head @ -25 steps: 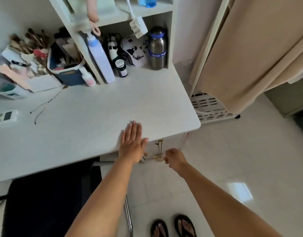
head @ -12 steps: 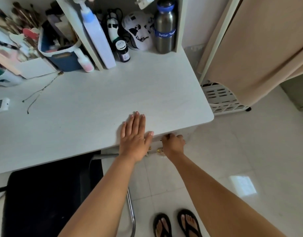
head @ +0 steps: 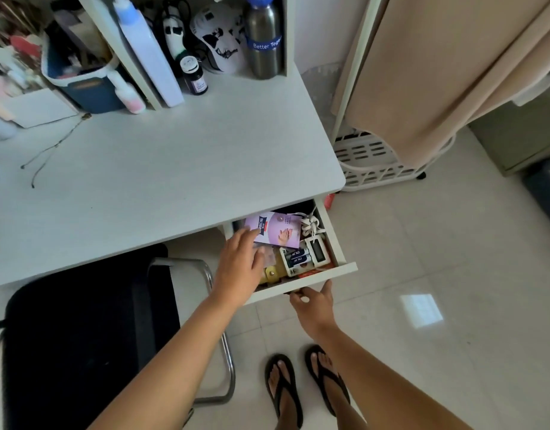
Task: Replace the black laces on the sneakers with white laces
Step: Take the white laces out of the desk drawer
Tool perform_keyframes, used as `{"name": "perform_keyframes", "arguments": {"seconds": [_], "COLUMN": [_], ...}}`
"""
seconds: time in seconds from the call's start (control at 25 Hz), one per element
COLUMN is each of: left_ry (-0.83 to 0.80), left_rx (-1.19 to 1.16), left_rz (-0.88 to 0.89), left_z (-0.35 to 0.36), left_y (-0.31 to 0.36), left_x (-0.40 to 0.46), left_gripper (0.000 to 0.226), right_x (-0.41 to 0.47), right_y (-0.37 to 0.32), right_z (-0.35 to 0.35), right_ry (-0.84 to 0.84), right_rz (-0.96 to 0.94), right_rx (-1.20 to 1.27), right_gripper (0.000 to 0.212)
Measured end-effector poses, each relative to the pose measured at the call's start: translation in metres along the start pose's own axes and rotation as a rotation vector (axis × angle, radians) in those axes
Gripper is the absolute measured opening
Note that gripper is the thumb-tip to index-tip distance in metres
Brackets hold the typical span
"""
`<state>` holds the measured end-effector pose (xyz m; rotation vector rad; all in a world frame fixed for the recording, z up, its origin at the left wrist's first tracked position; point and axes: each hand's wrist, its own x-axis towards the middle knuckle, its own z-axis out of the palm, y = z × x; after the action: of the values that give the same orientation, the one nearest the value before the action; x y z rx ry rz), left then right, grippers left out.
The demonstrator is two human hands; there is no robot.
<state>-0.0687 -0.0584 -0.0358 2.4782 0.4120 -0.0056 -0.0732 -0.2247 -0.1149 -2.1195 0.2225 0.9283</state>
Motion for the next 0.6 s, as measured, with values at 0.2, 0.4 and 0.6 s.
{"name": "perform_keyframes", "arguments": {"seconds": [0.2,0.4,0.6], "left_ry": [-0.238,-0.347,-0.153], "left_rx": [-0.139,0.125,-0.368], "left_rz": [-0.133,-0.101,-0.238], "left_z": [0.04,0.074,0.072], "left_y": [0.052,0.069,0.06], "left_x": [0.01,0.051,0.049], "left_gripper": [0.047,0.058,0.005], "right_x": [-0.009,-0.006,0.003], "right_y": [0.016,0.014,0.016], "right_z": [0.003,-0.001,0.002], "right_ry": [-0.023,-0.065,-0.135], "right_rz": [0.023,0.071,0.099], "right_rx": [-0.048,-0.125,-0.169], "right_gripper": [0.03,0.034,0.033]}}
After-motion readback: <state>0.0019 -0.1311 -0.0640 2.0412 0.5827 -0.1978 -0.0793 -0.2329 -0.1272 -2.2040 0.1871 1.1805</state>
